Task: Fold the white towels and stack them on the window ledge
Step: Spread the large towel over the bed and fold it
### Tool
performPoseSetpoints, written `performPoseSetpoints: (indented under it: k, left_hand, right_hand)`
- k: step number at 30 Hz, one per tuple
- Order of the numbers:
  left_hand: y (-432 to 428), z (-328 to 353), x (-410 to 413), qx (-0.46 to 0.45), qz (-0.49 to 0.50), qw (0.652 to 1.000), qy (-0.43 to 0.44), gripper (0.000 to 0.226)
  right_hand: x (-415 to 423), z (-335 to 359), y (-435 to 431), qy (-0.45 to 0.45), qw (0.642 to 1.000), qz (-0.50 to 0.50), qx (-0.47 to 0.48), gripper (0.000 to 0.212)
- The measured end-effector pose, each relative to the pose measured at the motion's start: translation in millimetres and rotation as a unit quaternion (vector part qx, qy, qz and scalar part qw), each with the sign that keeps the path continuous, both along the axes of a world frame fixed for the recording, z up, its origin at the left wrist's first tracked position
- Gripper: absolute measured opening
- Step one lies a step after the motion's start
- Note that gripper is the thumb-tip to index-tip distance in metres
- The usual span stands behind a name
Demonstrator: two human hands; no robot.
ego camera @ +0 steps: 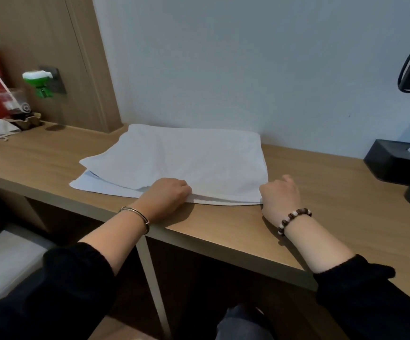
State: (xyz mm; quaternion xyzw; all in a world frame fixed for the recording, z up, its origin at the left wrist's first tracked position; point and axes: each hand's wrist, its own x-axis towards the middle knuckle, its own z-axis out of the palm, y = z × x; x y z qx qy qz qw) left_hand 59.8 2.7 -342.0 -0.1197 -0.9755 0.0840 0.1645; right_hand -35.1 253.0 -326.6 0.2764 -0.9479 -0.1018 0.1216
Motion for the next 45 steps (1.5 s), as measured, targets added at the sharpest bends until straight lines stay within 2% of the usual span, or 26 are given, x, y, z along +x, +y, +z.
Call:
performPoseSetpoints:
  k: [3,6,10,13,15,16,18,23,28,33,36,39,42,45]
  left_hand:
    - [2.7,9.1,3.3,0.002,-0.022,0.998,0.053,0.024]
    - [6.7,7.3,7.5,-0.02,-0.058,0.994,0.092,0.023]
    - [9.4,-5.2,13.5,-0.007,-0.075,0.995,0.07,0.025]
    - [13.4,-12.7,13.3,0.098,-0.047,0.991,0.08,0.02]
    - [16.2,-14.8,14.7,0.168,-0.012,0.984,0.053,0.012]
    - [17.0,-15.1,14.7,0.184,0.006,0.982,0.036,0.016]
    - [18.7,-15.2,12.9,0.189,0.023,0.982,0.019,0.026]
    - [24.1,-16.5,7.4,0.187,0.021,0.981,0.042,0.018]
    - [28.0,-16.2,7.4,0.216,0.025,0.975,0.039,0.013]
    - [35.9,-10.5,1.8,0.215,0.04,0.976,0.009,0.022]
    - [45.9,-11.9,-1.0,0.222,0.028,0.974,0.015,0.021]
    - [51.7,-14.2,-1.4,0.235,0.033,0.971,0.022,0.015]
    - [51.9,-15.4,-1.5,0.247,0.03,0.968,0.024,0.012]
    - [54.2,-14.4,-2.7,0.25,0.028,0.968,0.023,0.011]
  right_hand:
    - [-0.1,-1.3,0.1,0.002,1.0,-0.001,-0.007,0.03]
    - [-1.1,-2.7,0.2,0.0,1.0,-0.007,-0.015,0.03]
    - [-2.8,-5.2,1.4,-0.002,1.0,-0.012,-0.028,0.023]
    - [-2.1,-4.3,1.6,0.0,0.999,-0.007,-0.035,0.031]
    - [-1.2,-3.3,2.6,-0.003,0.999,-0.002,-0.043,0.031]
    - [-0.5,-3.1,3.4,-0.004,0.999,-0.001,-0.047,0.029]
    - [2.2,-3.4,5.7,-0.001,0.999,-0.005,-0.053,0.027]
    - [9.8,-5.0,16.8,0.001,0.998,-0.008,-0.068,0.018]
    - [8.8,-5.3,27.9,-0.022,0.996,0.016,-0.083,0.02]
    - [7.4,-4.2,36.2,-0.07,0.989,0.035,-0.124,0.014]
    - [9.5,-2.1,35.1,-0.083,0.989,0.019,-0.124,0.022]
    - [13.7,2.6,28.7,-0.056,0.996,0.009,-0.066,0.033]
    - [16.7,4.5,20.6,-0.038,0.994,0.06,-0.077,0.038]
    - [18.8,2.8,3.2,-0.118,0.969,0.135,-0.17,0.038]
